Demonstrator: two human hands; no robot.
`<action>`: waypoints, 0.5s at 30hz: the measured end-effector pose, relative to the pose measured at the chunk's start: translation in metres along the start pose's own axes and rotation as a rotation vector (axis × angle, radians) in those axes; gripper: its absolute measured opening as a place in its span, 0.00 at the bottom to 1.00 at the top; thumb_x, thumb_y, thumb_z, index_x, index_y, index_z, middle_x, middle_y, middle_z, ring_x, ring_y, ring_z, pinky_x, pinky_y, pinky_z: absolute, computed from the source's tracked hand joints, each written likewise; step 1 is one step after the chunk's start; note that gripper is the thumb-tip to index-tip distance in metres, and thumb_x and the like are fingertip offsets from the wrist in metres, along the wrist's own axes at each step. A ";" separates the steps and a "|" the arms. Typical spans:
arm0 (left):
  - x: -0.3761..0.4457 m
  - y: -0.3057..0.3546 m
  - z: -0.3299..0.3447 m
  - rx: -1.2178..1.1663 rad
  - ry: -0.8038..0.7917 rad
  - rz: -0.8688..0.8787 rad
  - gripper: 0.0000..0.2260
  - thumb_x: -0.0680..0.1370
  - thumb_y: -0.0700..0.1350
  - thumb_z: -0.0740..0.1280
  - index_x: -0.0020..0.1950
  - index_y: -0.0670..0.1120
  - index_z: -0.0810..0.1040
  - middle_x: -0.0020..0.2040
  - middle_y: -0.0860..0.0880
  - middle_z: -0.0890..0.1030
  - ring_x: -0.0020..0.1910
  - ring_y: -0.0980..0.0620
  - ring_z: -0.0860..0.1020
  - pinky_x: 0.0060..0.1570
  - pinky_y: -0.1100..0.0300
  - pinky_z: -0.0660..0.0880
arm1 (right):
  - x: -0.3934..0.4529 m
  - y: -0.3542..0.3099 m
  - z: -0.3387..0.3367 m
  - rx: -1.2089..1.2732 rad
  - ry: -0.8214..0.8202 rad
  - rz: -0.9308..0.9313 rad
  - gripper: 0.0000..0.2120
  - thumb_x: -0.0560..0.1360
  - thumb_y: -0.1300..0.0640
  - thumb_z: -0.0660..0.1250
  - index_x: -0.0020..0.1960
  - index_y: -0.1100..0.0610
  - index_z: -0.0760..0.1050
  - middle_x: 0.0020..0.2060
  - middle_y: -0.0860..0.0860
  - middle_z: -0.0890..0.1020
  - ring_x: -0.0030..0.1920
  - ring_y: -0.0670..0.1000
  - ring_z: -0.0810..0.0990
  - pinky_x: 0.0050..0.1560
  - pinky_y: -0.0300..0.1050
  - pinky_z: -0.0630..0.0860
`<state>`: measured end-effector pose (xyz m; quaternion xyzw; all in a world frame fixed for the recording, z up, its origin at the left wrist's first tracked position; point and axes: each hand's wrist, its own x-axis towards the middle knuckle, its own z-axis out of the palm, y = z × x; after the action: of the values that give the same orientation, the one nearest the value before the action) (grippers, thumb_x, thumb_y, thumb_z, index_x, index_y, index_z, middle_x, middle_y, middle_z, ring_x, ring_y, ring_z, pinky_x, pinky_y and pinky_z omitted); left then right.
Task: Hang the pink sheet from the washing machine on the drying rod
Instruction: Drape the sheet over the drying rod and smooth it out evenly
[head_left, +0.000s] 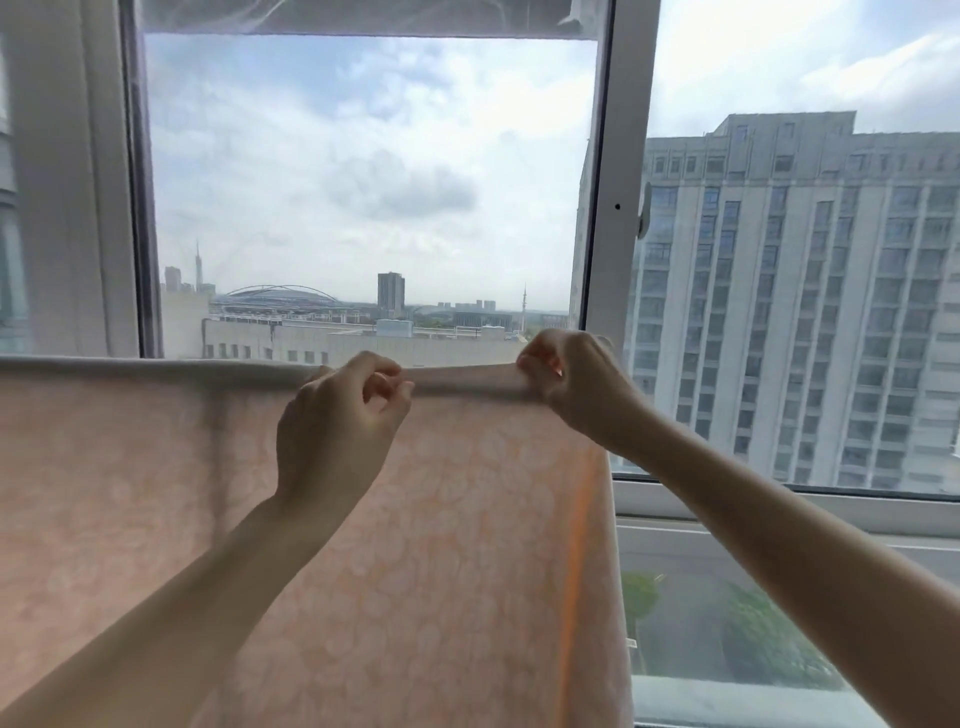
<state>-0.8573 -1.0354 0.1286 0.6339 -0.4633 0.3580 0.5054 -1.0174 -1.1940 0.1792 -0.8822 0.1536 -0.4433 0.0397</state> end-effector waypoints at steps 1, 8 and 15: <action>0.001 0.005 0.000 -0.008 -0.022 -0.035 0.09 0.76 0.49 0.71 0.53 0.47 0.80 0.42 0.53 0.84 0.41 0.51 0.81 0.39 0.55 0.79 | 0.001 -0.001 -0.002 0.006 0.080 -0.003 0.06 0.78 0.61 0.65 0.51 0.61 0.79 0.40 0.48 0.80 0.37 0.37 0.75 0.38 0.22 0.70; 0.013 0.034 -0.006 -0.061 -0.049 -0.207 0.18 0.77 0.55 0.67 0.65 0.49 0.75 0.44 0.53 0.81 0.45 0.51 0.81 0.46 0.58 0.76 | -0.024 -0.004 -0.008 -0.039 0.337 -0.382 0.09 0.81 0.58 0.61 0.47 0.63 0.76 0.41 0.52 0.77 0.35 0.47 0.75 0.36 0.40 0.76; 0.002 0.030 -0.004 -0.125 -0.072 -0.337 0.14 0.77 0.54 0.69 0.46 0.44 0.84 0.36 0.53 0.83 0.34 0.59 0.79 0.36 0.64 0.75 | -0.056 0.018 -0.002 -0.208 0.236 -0.546 0.08 0.80 0.57 0.63 0.47 0.62 0.77 0.40 0.53 0.78 0.38 0.50 0.75 0.34 0.48 0.77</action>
<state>-0.8851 -1.0338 0.1409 0.6823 -0.3897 0.2158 0.5797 -1.0543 -1.1936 0.1332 -0.8326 -0.0411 -0.5188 -0.1894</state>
